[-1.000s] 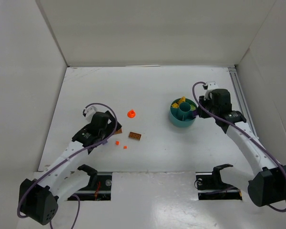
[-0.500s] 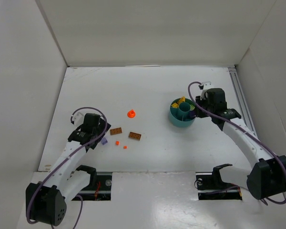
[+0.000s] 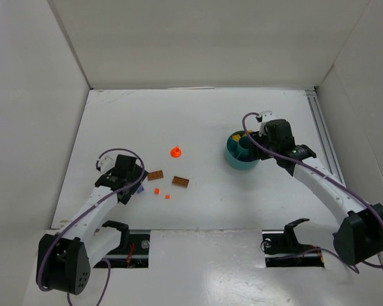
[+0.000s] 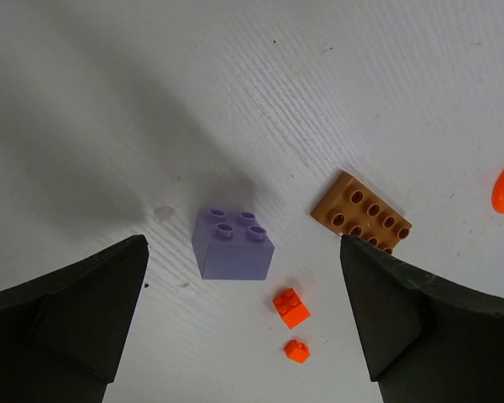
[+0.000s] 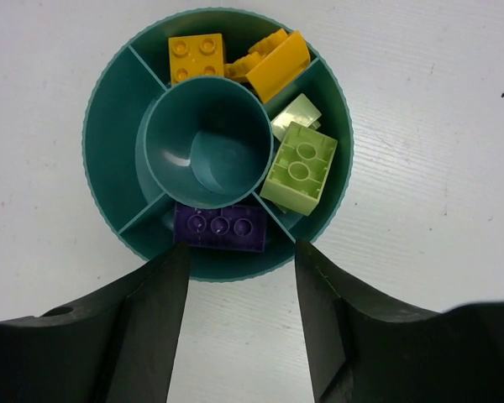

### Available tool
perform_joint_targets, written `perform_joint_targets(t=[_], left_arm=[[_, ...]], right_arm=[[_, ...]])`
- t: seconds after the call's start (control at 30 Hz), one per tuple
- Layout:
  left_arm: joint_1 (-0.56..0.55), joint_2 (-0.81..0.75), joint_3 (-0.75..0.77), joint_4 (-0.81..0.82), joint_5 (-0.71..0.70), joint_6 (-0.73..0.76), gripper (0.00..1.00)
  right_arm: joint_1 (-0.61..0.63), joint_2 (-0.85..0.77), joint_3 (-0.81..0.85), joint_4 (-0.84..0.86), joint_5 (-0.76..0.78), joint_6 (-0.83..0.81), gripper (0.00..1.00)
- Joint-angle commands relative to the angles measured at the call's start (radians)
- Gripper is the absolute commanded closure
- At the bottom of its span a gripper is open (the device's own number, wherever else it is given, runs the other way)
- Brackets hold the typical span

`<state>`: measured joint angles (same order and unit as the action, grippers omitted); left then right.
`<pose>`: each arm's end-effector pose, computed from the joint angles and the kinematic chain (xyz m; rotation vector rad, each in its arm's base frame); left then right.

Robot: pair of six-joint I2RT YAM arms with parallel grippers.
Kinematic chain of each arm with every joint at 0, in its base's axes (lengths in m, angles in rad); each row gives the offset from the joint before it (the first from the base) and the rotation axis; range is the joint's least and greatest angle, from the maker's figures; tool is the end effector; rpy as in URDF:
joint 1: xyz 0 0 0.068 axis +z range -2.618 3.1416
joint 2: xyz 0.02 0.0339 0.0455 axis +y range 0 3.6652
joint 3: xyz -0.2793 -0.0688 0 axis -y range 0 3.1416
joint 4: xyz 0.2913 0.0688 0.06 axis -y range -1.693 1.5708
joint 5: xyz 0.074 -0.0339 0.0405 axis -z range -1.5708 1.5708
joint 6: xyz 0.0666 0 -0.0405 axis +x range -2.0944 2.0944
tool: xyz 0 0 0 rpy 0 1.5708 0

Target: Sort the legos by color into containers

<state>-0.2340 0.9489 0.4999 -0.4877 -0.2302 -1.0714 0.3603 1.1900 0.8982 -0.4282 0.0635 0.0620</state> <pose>0.2253 -0.0381 0.1563 -1.0988 2.2367 -0.2675 0.2991 0.1082 0.2538 -0.3081 2.2726 0.1465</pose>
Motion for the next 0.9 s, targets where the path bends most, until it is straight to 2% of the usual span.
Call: perform_joint_targets(t=[0.0, 0.2, 0.33, 0.37, 0.5, 0.87], left_arm=[[0.004, 0.017, -0.027, 0.041, -0.024, -0.009, 0.04], [0.004, 0.074, -0.037, 0.087, -0.024, 0.002, 0.14], [0.004, 0.114, -0.037, 0.124, -0.024, 0.013, 0.27], [0.004, 0.114, -0.037, 0.124, -0.024, 0.013, 0.36], [0.004, 0.125, -0.037, 0.146, -0.004, 0.034, 0.56], [0.004, 0.002, -0.063, 0.196, 0.083, 0.177, 0.61]], right_arm=[[0.016, -0.003, 0.056, -0.010, 0.022, 0.012, 0.42], [0.025, -0.099, 0.056, -0.021, 0.054, 0.012, 0.39], [0.025, -0.138, 0.056, -0.067, 0.093, 0.012, 0.37], [0.025, -0.151, 0.056, -0.081, 0.107, 0.012, 0.37], [0.025, -0.177, 0.056, -0.104, 0.128, 0.002, 0.36], [-0.003, -0.187, 0.056, -0.124, 0.117, -0.007, 0.34]])
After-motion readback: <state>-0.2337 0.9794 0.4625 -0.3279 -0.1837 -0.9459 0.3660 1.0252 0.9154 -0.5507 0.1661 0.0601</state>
